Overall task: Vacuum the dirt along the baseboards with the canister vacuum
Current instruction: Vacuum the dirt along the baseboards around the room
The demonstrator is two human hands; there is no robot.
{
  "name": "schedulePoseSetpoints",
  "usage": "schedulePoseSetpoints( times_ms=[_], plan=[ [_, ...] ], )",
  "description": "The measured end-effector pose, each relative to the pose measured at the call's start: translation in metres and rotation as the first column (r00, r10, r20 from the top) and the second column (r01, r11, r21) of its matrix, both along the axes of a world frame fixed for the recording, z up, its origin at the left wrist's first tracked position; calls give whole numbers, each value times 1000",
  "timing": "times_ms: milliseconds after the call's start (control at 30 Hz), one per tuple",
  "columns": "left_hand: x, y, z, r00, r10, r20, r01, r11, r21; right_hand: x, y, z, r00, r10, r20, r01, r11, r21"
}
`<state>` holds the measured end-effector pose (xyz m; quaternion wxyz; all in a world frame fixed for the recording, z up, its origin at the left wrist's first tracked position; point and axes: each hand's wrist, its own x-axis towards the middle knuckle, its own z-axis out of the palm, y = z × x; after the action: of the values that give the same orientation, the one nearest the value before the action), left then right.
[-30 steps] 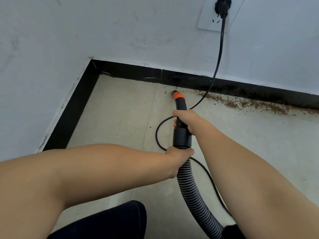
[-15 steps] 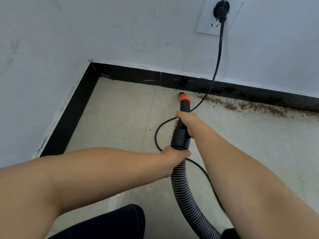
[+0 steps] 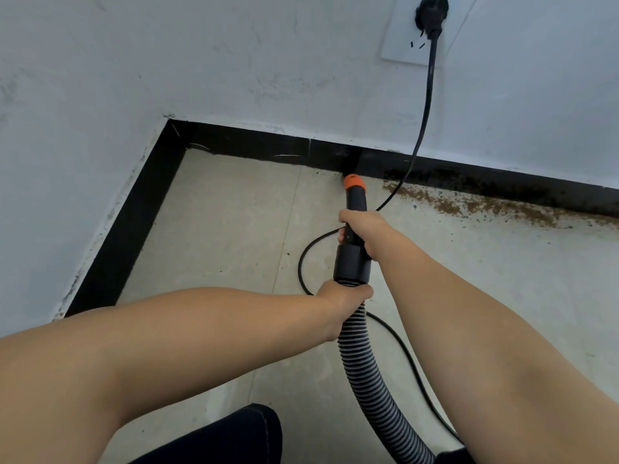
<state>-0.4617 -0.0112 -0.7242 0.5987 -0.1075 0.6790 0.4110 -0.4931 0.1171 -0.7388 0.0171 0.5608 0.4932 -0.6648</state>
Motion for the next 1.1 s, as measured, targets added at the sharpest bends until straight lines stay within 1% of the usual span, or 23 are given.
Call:
schedulePoseSetpoints(
  times_ms=[267,367,467,633,733,900,1100],
  plan=[
    [-17,-16,-2,996,90,-22,-91,995,-32,-29,-23,-1,994,96,-56,-98,995,-34],
    [-21,-21,-2,995,97,-35,-98,994,-38,-35,-29,0,992,110,-70,-113,992,-48],
    [-20,-22,-1,997,66,-34,-68,997,-41,-30,-28,-1,996,62,-62,-65,997,-48],
    [-12,-10,2,999,-32,-34,32,999,-6,-5,-7,-8,991,-133,-22,133,991,-10],
    [-10,1,4,998,-64,-29,64,998,11,4,6,-10,983,-183,-26,184,983,7],
    [-9,0,-2,1000,-17,-20,17,1000,-8,-1,3,-11,989,-139,-43,138,990,-33],
    [-24,-16,-7,993,116,8,-115,992,-46,-34,-24,-8,996,41,-79,-44,998,-38]
  ],
)
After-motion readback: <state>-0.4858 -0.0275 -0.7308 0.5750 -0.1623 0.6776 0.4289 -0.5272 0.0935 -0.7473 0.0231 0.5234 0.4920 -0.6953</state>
